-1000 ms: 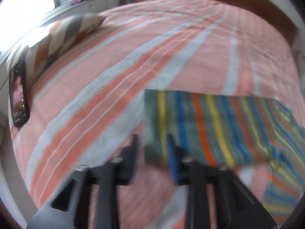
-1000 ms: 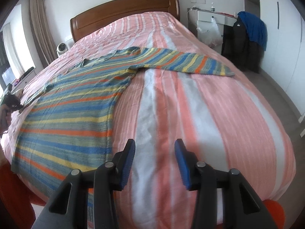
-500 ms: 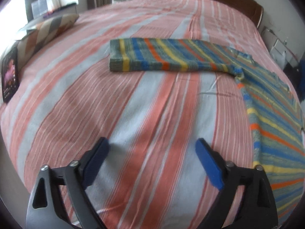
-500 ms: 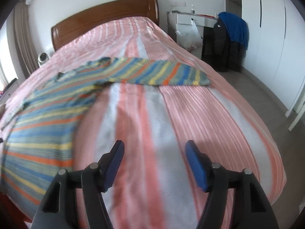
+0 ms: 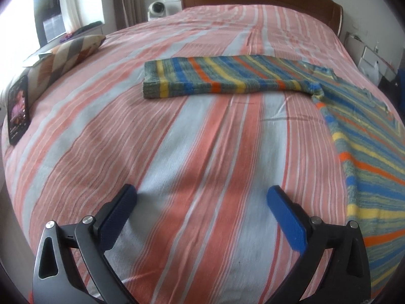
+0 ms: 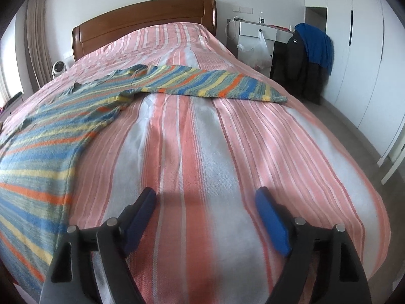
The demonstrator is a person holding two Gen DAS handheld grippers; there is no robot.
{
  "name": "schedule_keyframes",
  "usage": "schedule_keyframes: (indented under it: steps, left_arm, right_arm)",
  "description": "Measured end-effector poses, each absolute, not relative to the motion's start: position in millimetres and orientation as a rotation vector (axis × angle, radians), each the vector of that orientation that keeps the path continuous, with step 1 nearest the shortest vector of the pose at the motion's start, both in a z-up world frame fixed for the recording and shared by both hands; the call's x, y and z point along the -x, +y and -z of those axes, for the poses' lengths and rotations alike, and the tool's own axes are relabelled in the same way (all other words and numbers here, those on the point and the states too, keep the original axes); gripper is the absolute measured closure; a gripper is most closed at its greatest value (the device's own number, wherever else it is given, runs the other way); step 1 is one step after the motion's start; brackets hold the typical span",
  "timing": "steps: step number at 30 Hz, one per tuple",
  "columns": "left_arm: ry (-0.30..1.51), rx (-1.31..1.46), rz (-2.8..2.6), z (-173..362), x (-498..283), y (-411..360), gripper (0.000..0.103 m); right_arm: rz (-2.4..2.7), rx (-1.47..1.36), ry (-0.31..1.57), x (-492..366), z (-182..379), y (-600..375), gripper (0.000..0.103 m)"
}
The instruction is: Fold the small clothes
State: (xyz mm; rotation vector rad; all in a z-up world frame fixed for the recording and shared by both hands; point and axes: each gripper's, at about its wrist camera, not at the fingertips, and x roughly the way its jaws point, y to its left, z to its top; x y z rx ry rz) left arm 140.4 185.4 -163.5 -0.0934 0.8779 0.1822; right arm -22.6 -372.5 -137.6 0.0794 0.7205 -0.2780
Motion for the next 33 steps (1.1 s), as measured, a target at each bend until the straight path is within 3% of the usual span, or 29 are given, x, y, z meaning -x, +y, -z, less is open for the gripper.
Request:
schedule_keyframes:
  steps: [10, 14, 33]
  left_arm:
    - [0.867, 0.114, -0.169, 163.7, -139.6, 186.6, 0.0]
    - [0.866, 0.111, -0.17, 163.7, -139.8, 185.8, 0.0]
    - [0.866, 0.095, -0.171, 166.0, -140.3, 185.3, 0.0]
  right_arm:
    - [0.272, -0.088, 0.701, 23.5, 136.9, -371.9, 0.018]
    - [0.221, -0.104, 0.686, 23.8, 137.0, -371.0, 0.003]
    - [0.228, -0.072, 0.693, 20.3, 139.7, -366.0, 0.002]
